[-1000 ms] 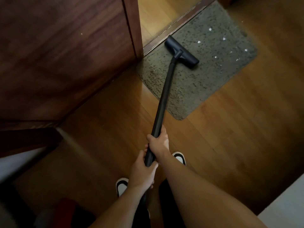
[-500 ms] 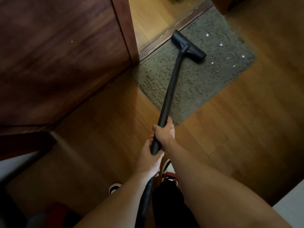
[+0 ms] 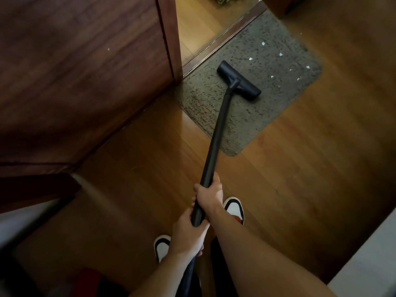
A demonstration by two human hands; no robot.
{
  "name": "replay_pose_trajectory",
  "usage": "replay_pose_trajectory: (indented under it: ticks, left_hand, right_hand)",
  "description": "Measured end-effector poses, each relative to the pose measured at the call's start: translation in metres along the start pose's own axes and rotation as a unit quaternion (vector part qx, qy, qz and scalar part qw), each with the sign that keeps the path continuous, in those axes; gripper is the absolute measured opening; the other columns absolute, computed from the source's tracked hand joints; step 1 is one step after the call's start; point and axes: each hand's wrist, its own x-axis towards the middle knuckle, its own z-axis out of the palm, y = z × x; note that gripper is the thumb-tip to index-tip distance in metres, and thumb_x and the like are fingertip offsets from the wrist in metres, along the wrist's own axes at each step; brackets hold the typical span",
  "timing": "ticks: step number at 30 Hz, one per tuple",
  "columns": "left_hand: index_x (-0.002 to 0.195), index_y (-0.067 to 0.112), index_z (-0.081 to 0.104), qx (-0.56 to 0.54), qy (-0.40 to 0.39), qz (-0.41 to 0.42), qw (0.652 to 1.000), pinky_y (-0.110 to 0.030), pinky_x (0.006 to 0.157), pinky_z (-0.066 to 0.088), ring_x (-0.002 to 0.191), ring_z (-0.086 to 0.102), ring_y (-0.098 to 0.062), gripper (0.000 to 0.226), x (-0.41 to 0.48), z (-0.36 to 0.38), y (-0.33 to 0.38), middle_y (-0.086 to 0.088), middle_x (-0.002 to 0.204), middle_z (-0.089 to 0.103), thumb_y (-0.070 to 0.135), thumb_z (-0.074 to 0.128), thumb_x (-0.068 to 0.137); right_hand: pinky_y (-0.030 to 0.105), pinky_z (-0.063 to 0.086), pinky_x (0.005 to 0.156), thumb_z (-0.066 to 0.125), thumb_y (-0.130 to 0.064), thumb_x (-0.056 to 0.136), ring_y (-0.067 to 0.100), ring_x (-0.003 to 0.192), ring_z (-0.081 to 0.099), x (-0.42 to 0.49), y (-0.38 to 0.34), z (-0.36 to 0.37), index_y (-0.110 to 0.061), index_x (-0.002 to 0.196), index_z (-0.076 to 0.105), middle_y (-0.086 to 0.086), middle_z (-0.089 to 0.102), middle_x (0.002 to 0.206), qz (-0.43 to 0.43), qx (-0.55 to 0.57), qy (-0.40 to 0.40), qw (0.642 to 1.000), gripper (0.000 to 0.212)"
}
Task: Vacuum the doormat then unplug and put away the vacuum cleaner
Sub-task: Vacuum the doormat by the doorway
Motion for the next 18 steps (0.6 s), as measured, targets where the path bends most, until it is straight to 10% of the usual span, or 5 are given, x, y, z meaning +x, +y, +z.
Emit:
replay_pose_trajectory:
  ticks: [18]
  left_hand:
    - [0.112,0.031,0.062,-0.001,-0.032,-0.050,0.998,-0.023,0.045,0.045,0.055,0.064,-0.016,0.024,-0.019,-0.066,-0.089,-0.007,0.084,0.072,0.021,0.063,0.091]
  right_hand:
    - [0.030,0.054,0.047,0.062,-0.004,0.096,0.015,0.050,0.060,-0.058,0.074,0.068,-0.037,0.159,0.025,0.010,0.062,0.088,-0.001,0.019,0.012,1.000,0.080]
